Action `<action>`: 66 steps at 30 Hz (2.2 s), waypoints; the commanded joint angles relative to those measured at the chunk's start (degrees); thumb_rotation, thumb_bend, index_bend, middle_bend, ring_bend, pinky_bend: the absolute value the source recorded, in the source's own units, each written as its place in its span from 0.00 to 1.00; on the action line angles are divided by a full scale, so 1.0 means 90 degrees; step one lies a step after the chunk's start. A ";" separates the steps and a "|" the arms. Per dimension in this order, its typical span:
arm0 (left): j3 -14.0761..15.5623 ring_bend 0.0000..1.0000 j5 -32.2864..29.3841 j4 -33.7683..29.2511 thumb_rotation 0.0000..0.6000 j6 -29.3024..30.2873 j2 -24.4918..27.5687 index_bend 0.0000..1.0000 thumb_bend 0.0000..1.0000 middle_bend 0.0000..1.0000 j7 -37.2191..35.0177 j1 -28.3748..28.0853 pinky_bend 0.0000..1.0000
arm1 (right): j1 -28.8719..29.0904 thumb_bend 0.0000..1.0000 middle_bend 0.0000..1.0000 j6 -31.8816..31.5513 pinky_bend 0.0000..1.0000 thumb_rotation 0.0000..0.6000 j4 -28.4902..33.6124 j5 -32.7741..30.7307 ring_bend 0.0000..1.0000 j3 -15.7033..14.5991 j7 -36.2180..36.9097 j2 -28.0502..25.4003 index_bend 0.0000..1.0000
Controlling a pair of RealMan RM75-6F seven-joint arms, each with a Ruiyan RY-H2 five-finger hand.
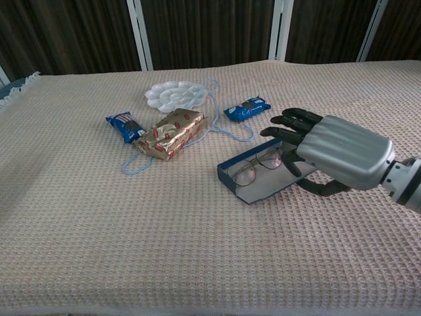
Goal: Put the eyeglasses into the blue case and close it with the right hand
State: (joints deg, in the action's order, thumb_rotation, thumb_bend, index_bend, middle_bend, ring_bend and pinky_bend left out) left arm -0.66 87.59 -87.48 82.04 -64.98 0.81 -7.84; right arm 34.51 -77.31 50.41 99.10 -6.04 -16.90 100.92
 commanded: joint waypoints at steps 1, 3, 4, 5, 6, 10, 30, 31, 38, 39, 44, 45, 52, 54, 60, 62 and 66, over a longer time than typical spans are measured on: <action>0.0005 0.00 0.0008 -0.0003 1.00 -0.0005 -0.0003 0.00 0.41 0.00 0.0012 -0.0005 0.14 | -0.0127 0.66 0.21 -0.0124 0.00 1.00 0.0202 0.0102 0.00 -0.0091 0.0001 -0.0162 0.78; 0.0006 0.00 0.0013 -0.0006 1.00 -0.0001 -0.0002 0.00 0.41 0.00 0.0011 -0.0004 0.14 | -0.0173 0.66 0.21 -0.0175 0.00 1.00 0.0332 0.0146 0.00 -0.0113 -0.0005 -0.0255 0.78; 0.0005 0.00 0.0010 -0.0007 1.00 0.0001 0.0000 0.00 0.41 0.00 0.0006 -0.0003 0.14 | -0.0192 0.66 0.21 -0.0193 0.00 1.00 0.0416 0.0166 0.00 -0.0114 -0.0011 -0.0311 0.78; 0.0003 0.00 0.0007 -0.0006 1.00 0.0001 0.0000 0.00 0.41 0.00 0.0007 -0.0003 0.14 | -0.0201 0.66 0.21 -0.0196 0.00 1.00 0.0477 0.0174 0.00 -0.0108 -0.0013 -0.0345 0.78; 0.0002 0.00 0.0004 -0.0005 1.00 -0.0001 -0.0001 0.00 0.41 0.00 0.0008 -0.0003 0.14 | -0.0206 0.66 0.21 -0.0185 0.00 1.00 0.0532 0.0170 0.00 -0.0092 -0.0019 -0.0371 0.78; -0.0001 0.00 -0.0007 -0.0013 1.00 -0.0020 -0.0003 0.00 0.41 0.00 0.0001 -0.0012 0.14 | -0.0171 0.66 0.21 -0.0048 0.00 1.00 0.0704 0.0112 0.01 0.0036 -0.0044 -0.0396 0.78; -0.0016 0.00 -0.0063 -0.0029 1.00 -0.0039 0.0019 0.00 0.42 0.00 -0.0004 -0.0007 0.14 | 0.0045 0.66 0.21 0.0438 0.00 1.00 0.1227 -0.0269 0.01 0.0678 -0.0069 -0.0357 0.78; -0.0015 0.00 -0.0065 -0.0030 1.00 -0.0044 0.0018 0.00 0.42 0.00 0.0003 -0.0008 0.14 | 0.0051 0.66 0.21 0.0506 0.00 1.00 0.1254 -0.0332 0.01 0.0712 -0.0040 -0.0350 0.78; -0.0007 0.00 -0.0071 -0.0037 1.00 -0.0083 0.0010 0.00 0.42 0.00 0.0037 -0.0023 0.14 | 0.0150 0.66 0.21 0.0873 0.00 1.00 0.1388 -0.0662 0.01 0.0941 0.0055 -0.0298 0.78; -0.0006 0.00 -0.0071 -0.0037 1.00 -0.0088 0.0008 0.00 0.42 0.00 0.0042 -0.0025 0.14 | 0.0168 0.66 0.21 0.0919 0.00 1.00 0.1406 -0.0703 0.01 0.0974 0.0051 -0.0291 0.78; -0.0008 0.00 -0.0086 -0.0033 1.00 -0.0110 0.0010 0.00 0.42 0.00 0.0039 -0.0033 0.14 | 0.0246 0.66 0.21 0.1129 0.00 1.00 0.1457 -0.0893 0.01 0.1109 -0.0017 -0.0266 0.78; -0.0010 0.00 -0.0092 -0.0031 1.00 -0.0113 0.0012 0.00 0.42 0.00 0.0037 -0.0033 0.14 | 0.0258 0.66 0.21 0.1170 0.00 1.00 0.1454 -0.0934 0.01 0.1134 -0.0035 -0.0259 0.78; -0.0003 0.00 -0.0087 -0.0033 1.00 -0.0119 0.0010 0.00 0.42 0.00 0.0044 -0.0035 0.14 | 0.0368 0.66 0.21 0.1439 0.00 1.00 0.1409 -0.1172 0.01 0.1280 -0.0105 -0.0207 0.76; -0.0002 0.00 -0.0090 -0.0035 1.00 -0.0124 0.0009 0.00 0.42 0.00 0.0051 -0.0037 0.14 | 0.0406 0.66 0.21 0.1519 0.00 1.00 0.1397 -0.1225 0.01 0.1310 -0.0140 -0.0196 0.73; -0.0004 0.00 -0.0103 -0.0040 1.00 -0.0124 0.0011 0.00 0.42 0.00 0.0059 -0.0034 0.14 | 0.0486 0.66 0.19 0.1746 0.00 1.00 0.1318 -0.1396 0.00 0.1353 -0.0416 -0.0133 0.58; -0.0003 0.00 -0.0096 -0.0043 1.00 -0.0114 0.0017 0.00 0.42 0.00 0.0045 -0.0031 0.14 | 0.0500 0.66 0.14 0.1809 0.00 1.00 0.1328 -0.1480 0.00 0.1380 -0.0578 -0.0123 0.45; -0.0001 0.00 -0.0087 -0.0039 1.00 -0.0100 0.0025 0.00 0.42 0.00 0.0016 -0.0025 0.14 | 0.0515 0.64 0.07 0.1860 0.00 1.00 0.1359 -0.1624 0.00 0.1448 -0.0817 -0.0110 0.26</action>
State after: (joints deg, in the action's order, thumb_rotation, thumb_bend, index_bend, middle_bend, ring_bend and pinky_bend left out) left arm -0.68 86.80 -87.83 81.14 -64.76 0.95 -8.06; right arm 39.05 -60.82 62.52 84.93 6.73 -23.70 99.86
